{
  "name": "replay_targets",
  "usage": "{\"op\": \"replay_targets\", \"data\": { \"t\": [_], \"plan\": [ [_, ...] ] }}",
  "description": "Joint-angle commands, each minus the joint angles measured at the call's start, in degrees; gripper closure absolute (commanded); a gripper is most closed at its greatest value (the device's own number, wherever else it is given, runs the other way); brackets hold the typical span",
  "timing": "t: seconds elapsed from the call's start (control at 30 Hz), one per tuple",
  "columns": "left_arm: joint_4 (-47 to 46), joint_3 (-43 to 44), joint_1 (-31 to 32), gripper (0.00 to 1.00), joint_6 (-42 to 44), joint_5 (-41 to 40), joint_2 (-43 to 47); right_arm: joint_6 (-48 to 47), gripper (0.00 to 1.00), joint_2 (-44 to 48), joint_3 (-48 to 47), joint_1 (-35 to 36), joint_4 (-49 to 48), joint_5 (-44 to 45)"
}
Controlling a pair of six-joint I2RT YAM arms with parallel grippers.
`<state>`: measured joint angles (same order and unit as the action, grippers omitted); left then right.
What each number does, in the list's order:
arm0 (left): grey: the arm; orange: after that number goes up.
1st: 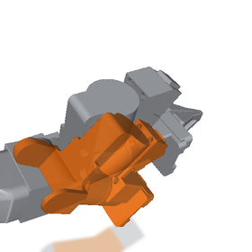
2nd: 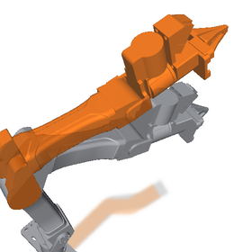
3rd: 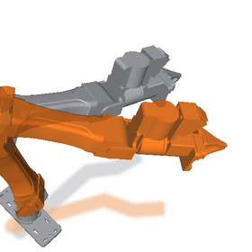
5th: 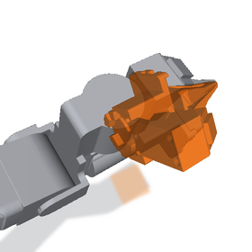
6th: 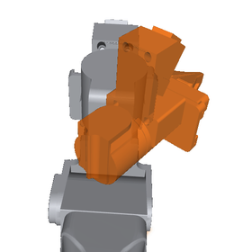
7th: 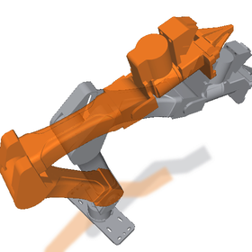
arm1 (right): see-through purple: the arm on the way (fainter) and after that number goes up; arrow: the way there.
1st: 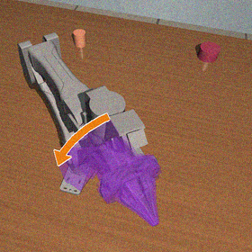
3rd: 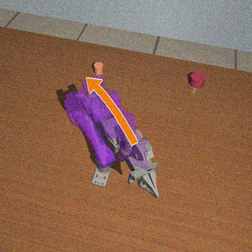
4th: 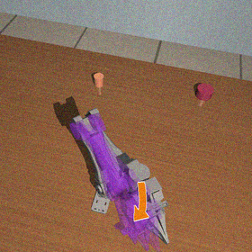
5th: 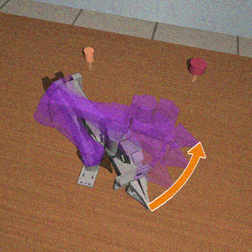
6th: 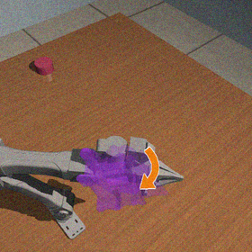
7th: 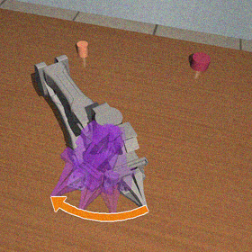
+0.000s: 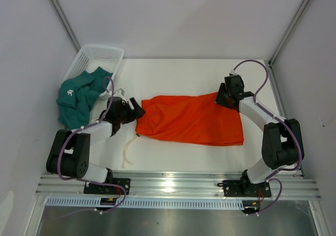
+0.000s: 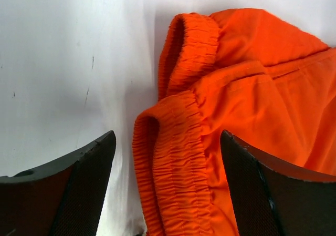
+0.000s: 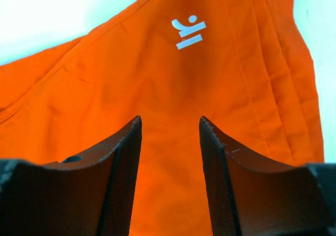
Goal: Fold and stack the shorts
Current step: Fold the shorts
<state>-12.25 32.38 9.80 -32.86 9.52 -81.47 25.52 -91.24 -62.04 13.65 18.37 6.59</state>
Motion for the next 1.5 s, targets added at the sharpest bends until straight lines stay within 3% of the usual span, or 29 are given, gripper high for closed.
{"op": "replay_targets", "data": {
  "t": [0.0,0.2,0.3,0.4,0.57,0.73,0.93,1.27,1.37,1.47],
  "plan": [
    [-3.0,2.2,-0.6,0.18,1.3,-1.1,-2.6,0.8,0.50,1.9,0.7,0.4,-2.4,-0.9],
    [-1.5,5.4,-0.7,0.28,0.8,-0.2,-7.6,0.8,0.50,2.1,1.3,0.3,-3.0,-1.2],
    [-2.0,5.8,-0.8,0.38,1.1,0.8,-7.8,0.9,0.50,2.1,1.6,0.3,-3.3,-1.3],
    [-4.2,5.8,-0.8,0.59,1.4,3.3,-7.9,0.9,0.50,2.0,1.9,0.3,-3.5,-1.5],
    [-9.3,5.9,-0.8,0.72,1.5,8.5,-8.4,0.9,0.50,1.9,2.3,0.3,-3.8,-1.6],
    [-10.7,5.0,-0.8,1.00,2.4,10.0,-4.8,0.8,0.50,1.7,2.5,0.3,-4.0,-0.9],
    [-7.9,5.1,-0.9,1.00,3.5,7.7,1.7,1.1,0.50,-0.2,1.8,-0.3,-3.8,0.9],
    [-8.1,6.0,-0.9,0.98,2.7,8.0,-1.6,3.5,0.46,-10.3,-11.7,-4.4,4.0,4.4],
    [-9.0,6.3,-1.0,0.92,1.8,8.4,-3.2,4.9,0.44,-13.3,-13.9,-6.3,5.0,3.4],
    [-9.5,6.7,-1.2,0.76,1.1,8.2,-5.3,5.2,0.44,-14.8,-15.6,-8.3,4.5,2.0]
  ]
}}
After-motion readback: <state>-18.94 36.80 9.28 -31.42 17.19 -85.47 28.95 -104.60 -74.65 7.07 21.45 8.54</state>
